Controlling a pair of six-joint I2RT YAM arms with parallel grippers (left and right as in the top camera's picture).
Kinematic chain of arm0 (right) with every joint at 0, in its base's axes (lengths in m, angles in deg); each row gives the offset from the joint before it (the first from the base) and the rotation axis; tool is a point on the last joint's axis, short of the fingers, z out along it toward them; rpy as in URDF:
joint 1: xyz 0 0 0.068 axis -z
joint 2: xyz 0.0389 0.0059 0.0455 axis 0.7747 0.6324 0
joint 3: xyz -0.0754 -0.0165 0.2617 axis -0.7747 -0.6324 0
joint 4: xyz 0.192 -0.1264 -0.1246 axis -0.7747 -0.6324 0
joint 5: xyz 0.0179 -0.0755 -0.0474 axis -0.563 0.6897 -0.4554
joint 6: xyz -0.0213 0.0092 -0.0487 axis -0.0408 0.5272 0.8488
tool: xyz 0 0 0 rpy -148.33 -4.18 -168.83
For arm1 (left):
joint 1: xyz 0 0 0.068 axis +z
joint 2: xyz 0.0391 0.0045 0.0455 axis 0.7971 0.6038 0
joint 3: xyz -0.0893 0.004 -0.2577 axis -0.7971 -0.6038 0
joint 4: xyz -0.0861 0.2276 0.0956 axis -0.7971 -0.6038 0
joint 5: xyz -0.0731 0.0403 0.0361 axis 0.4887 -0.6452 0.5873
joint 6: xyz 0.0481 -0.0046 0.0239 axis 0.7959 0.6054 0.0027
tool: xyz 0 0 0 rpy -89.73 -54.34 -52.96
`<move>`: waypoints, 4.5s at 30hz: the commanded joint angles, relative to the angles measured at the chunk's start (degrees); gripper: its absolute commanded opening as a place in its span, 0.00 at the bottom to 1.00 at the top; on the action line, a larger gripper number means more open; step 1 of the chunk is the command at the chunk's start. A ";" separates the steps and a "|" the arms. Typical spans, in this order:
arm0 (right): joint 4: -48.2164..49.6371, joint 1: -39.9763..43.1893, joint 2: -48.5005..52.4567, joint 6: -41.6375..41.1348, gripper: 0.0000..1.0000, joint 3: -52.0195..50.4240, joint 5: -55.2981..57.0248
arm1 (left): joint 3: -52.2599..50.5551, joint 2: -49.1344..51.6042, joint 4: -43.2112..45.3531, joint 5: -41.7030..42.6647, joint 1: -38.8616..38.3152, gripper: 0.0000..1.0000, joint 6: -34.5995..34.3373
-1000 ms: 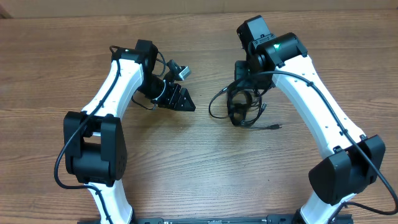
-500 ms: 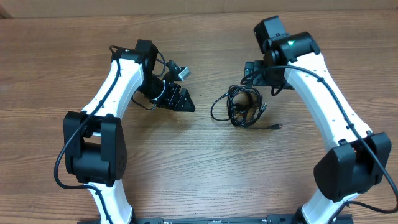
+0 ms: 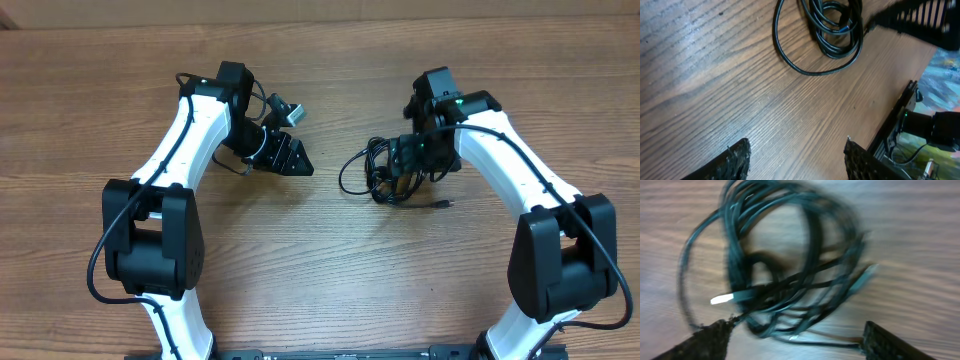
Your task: Untangle cables
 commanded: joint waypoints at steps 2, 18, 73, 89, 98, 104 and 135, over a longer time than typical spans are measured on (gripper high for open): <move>1.14 -0.39 -0.37 -1.70 0.77 -1.16 -11.80 | 0.00 0.20 1.90 0.90 -0.13 0.61 -2.67; 15.74 -3.54 -0.37 -19.19 0.80 -11.15 -11.98 | 0.00 0.20 4.37 0.42 -0.17 0.61 -3.28; 4.02 5.40 -0.37 -16.63 1.00 -8.48 -5.55 | 0.00 0.20 3.32 -1.27 -0.17 0.61 -3.30; 11.52 5.40 -0.37 -18.10 0.52 -15.85 -5.53 | 0.00 0.20 3.58 -1.27 -0.17 0.61 -3.30; 12.76 5.42 -0.37 -16.87 0.04 -15.61 -5.57 | 0.00 0.20 3.43 -1.25 -0.17 0.58 -3.30; 10.88 5.35 -0.39 -3.85 0.04 -9.44 -6.58 | 0.02 0.20 1.01 -1.09 0.20 0.39 -2.80; 16.81 -4.85 -0.39 -7.43 0.04 3.17 -24.72 | 0.02 0.20 14.10 20.59 1.42 0.64 -11.02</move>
